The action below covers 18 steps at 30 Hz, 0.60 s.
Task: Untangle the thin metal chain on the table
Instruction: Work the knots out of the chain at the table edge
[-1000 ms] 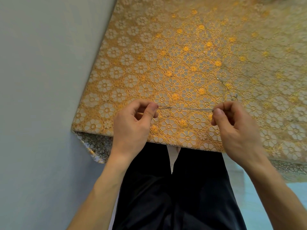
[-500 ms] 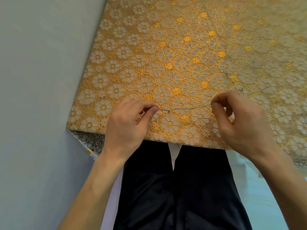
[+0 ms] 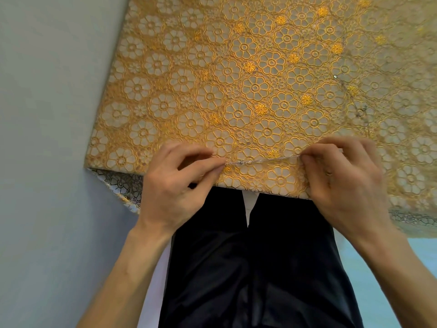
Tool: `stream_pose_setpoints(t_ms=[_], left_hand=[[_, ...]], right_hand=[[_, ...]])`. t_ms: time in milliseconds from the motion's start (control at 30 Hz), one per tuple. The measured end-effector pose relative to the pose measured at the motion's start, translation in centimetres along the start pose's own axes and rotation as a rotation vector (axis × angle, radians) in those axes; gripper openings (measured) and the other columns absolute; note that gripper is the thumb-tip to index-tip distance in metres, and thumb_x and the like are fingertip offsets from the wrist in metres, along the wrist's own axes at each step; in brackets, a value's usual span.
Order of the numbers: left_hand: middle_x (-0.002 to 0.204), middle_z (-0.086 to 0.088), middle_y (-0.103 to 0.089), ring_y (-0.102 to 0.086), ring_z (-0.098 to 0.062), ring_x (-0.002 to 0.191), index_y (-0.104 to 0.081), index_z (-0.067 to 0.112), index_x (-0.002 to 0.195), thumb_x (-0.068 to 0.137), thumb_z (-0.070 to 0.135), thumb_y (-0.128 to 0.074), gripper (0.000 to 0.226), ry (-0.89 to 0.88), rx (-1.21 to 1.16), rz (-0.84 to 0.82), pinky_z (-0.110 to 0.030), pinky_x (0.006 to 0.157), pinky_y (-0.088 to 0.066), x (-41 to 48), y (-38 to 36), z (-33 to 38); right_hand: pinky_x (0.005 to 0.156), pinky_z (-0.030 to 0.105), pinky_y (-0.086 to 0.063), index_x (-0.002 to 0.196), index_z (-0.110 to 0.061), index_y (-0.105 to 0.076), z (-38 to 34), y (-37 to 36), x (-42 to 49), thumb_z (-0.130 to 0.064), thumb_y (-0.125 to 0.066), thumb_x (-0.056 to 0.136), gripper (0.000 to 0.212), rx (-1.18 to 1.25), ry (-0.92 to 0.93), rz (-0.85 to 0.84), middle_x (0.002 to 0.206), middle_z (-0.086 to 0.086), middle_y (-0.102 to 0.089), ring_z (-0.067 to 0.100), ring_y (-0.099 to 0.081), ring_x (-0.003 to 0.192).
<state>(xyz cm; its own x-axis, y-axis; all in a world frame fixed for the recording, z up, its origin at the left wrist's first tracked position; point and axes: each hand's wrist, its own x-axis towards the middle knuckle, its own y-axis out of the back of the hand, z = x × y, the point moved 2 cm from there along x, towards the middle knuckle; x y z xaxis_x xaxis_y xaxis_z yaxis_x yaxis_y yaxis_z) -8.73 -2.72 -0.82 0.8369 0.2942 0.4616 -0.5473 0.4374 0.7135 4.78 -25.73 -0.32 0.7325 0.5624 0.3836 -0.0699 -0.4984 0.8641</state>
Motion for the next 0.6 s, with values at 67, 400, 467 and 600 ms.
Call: stream_pose_setpoints(t_ms=[67,400,467,600], left_hand=[[0.098,-0.006,-0.073,-0.064,-0.026,0.089,-0.081,0.013,0.096,0.090,0.020,-0.077,0.011,-0.008,-0.002,0.021,-0.039,0.079,-0.051,-0.2,0.0,0.0],[0.095,-0.007,-0.074,-0.065,-0.033,0.083,-0.080,0.013,0.103,0.090,0.017,-0.077,0.014,-0.039,0.044,0.092,-0.045,0.075,-0.051,-0.9,-0.1,0.5],[0.096,-0.006,-0.073,-0.065,-0.033,0.083,-0.080,0.013,0.103,0.090,0.017,-0.076,0.014,-0.036,0.034,0.100,-0.045,0.075,-0.051,-1.0,0.1,0.6],[0.096,-0.005,-0.073,-0.066,-0.031,0.084,-0.080,0.013,0.102,0.090,0.017,-0.077,0.013,-0.027,0.022,0.103,-0.042,0.077,-0.051,-0.8,0.4,1.0]], right_hand=[[0.084,0.044,-0.046,0.097,-0.007,-0.073,-0.1,0.0,0.0,-0.017,-0.065,0.098,0.013,-0.010,-0.007,0.002,0.101,0.011,-0.067,0.033,-0.053,0.094],[0.082,0.043,-0.048,0.106,-0.017,-0.077,-5.1,-0.4,0.6,-0.033,-0.070,0.093,0.022,0.153,-0.003,-0.026,0.092,0.005,-0.068,0.031,-0.059,0.089],[0.076,0.041,-0.048,0.104,-0.018,-0.078,-6.6,-1.1,0.6,-0.031,-0.073,0.091,0.019,0.225,0.011,-0.057,0.087,0.002,-0.066,0.028,-0.058,0.083],[0.071,0.039,-0.047,0.096,-0.017,-0.078,-7.6,-2.3,0.6,-0.027,-0.075,0.091,0.012,0.258,0.036,-0.062,0.085,0.002,-0.065,0.027,-0.058,0.078]])
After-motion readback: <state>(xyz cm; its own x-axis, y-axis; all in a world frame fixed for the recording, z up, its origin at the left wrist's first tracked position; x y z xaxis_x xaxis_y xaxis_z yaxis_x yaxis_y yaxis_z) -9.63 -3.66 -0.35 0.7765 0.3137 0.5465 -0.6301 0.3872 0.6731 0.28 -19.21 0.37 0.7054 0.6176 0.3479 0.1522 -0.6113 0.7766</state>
